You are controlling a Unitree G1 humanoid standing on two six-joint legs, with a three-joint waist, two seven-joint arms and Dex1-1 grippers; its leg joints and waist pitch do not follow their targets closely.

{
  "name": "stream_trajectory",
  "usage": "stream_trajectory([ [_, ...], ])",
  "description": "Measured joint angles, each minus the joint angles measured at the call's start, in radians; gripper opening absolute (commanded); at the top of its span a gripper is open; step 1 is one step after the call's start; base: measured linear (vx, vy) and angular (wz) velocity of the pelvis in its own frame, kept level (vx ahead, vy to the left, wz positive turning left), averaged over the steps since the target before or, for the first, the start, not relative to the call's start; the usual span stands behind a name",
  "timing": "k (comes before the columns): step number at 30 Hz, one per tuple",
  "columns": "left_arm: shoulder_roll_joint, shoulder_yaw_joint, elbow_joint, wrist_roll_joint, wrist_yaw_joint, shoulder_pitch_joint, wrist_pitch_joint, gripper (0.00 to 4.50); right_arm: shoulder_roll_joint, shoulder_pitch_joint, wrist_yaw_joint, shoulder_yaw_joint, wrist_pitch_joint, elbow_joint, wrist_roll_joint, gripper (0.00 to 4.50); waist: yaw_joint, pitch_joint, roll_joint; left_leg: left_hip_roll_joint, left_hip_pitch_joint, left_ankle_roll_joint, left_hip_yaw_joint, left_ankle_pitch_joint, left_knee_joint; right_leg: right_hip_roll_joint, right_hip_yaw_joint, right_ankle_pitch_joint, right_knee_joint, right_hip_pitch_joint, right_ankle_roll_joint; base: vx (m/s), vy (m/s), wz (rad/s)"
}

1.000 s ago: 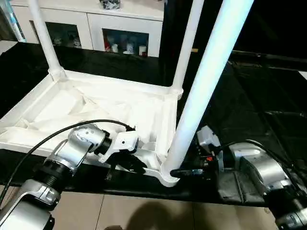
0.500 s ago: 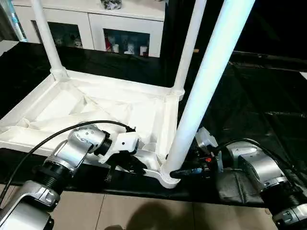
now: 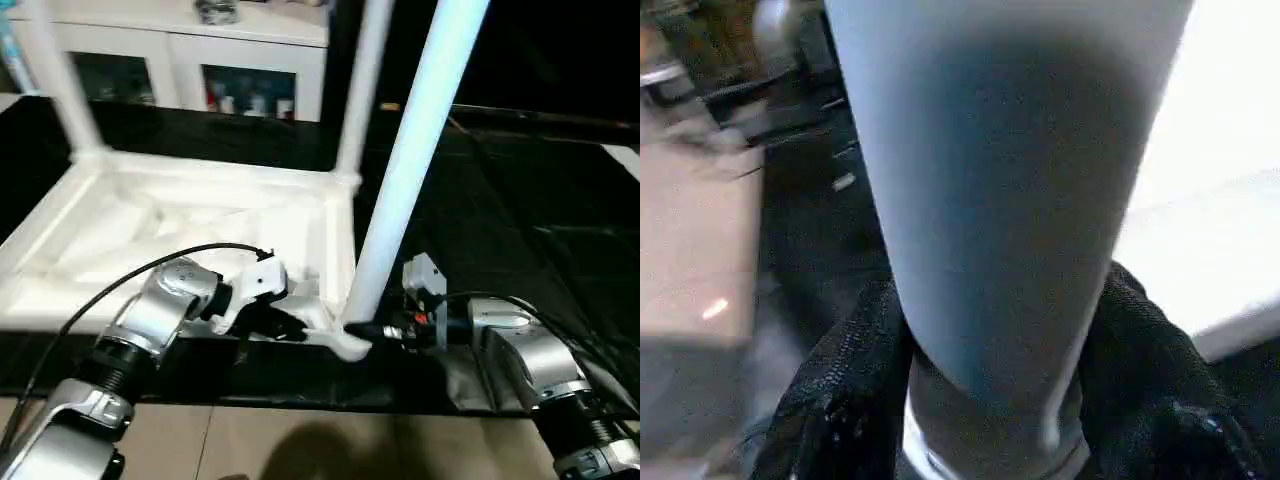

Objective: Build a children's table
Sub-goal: Rotate leg to tighten

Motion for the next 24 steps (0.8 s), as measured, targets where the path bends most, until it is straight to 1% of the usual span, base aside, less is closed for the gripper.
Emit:
stream_trajectory([
  [2,-0.030,0.018,0.036,0.015,0.067,-0.023,0.032,0.00,0.060,-0.019,-0.127,-0.028,0.024,0.021,-0.026,1.96,-0.008,0.000,0.000,0.000,0.002,0.000,-0.001,0.000,0.000,0.000,-0.001,0.000,0.000,0.000,0.000,0.000,0.000,0.00],
  [5,-0.074,0.038,0.070,0.028,0.144,-0.045,0.058,0.00,0.105,-0.048,-0.257,-0.050,0.045,0.049,-0.054,1.96,-0.019,0.000,0.000,0.000,0.003,0.000,-0.002,0.000,0.000,0.000,-0.001,0.000,-0.003,0.000,0.000,0.000,0.000,0.00],
  [7,-0.118,0.054,0.122,0.044,0.237,-0.077,0.068,0.00,0.167,-0.103,-0.398,-0.078,0.045,0.119,-0.088,1.95,-0.028,0.000,0.001,0.000,0.003,0.000,-0.002,0.000,0.001,0.000,-0.001,0.000,-0.005,0.000,0.000,0.000,0.000,0.00],
  [8,-0.136,0.057,0.139,0.049,0.283,-0.090,0.070,0.00,0.187,-0.130,-0.460,-0.086,0.042,0.151,-0.106,1.95,-0.030,0.001,0.001,0.000,0.001,0.000,-0.002,0.000,0.000,0.000,-0.002,0.000,-0.007,-0.001,0.000,0.000,0.000,0.00],
  [10,-0.154,0.059,0.151,0.050,0.326,-0.100,0.078,0.00,0.207,-0.153,-0.520,-0.096,0.034,0.183,-0.120,1.95,-0.030,0.001,0.002,0.000,0.001,0.000,-0.002,0.000,0.000,0.000,-0.002,0.000,-0.009,-0.001,0.000,0.000,0.000,0.00],
  [12,-0.157,0.061,0.151,0.052,0.337,-0.101,0.076,0.00,0.213,-0.160,-0.533,-0.097,0.016,0.197,-0.132,1.95,-0.029,0.001,0.002,-0.001,0.001,0.000,-0.001,0.000,0.000,0.000,-0.001,0.000,-0.009,-0.001,0.000,0.000,0.000,0.00],
  [14,-0.157,0.063,0.149,0.054,0.337,-0.101,0.075,0.00,0.219,-0.160,-0.534,-0.105,0.013,0.197,-0.133,2.63,-0.026,0.001,0.002,-0.002,0.002,0.000,-0.001,0.000,-0.004,0.000,0.000,0.001,-0.009,-0.001,-0.001,0.000,0.000,0.00],
  [16,-0.156,0.067,0.147,0.056,0.337,-0.101,0.075,0.00,0.228,-0.160,-0.534,-0.111,0.013,0.194,-0.133,2.66,-0.023,0.001,0.002,-0.002,0.002,-0.001,-0.001,-0.001,-0.005,0.000,0.000,0.002,-0.007,-0.002,-0.003,0.000,0.000,0.00],
  [19,-0.155,0.072,0.146,0.056,0.336,-0.101,0.075,0.00,0.234,-0.160,-0.534,-0.112,0.008,0.193,-0.133,2.99,-0.021,0.001,0.002,-0.002,0.002,-0.001,-0.001,0.000,-0.008,0.000,0.000,0.003,-0.003,-0.005,-0.004,0.000,0.000,0.00],
  [24,-0.144,0.066,0.145,0.056,0.313,-0.101,0.052,0.00,0.226,-0.131,-0.493,-0.112,-0.030,0.173,-0.124,3.21,-0.018,0.001,0.003,-0.002,-0.002,-0.003,-0.001,0.001,-0.009,0.000,0.000,0.002,-0.002,-0.009,-0.004,0.000,0.000,0.00],
])
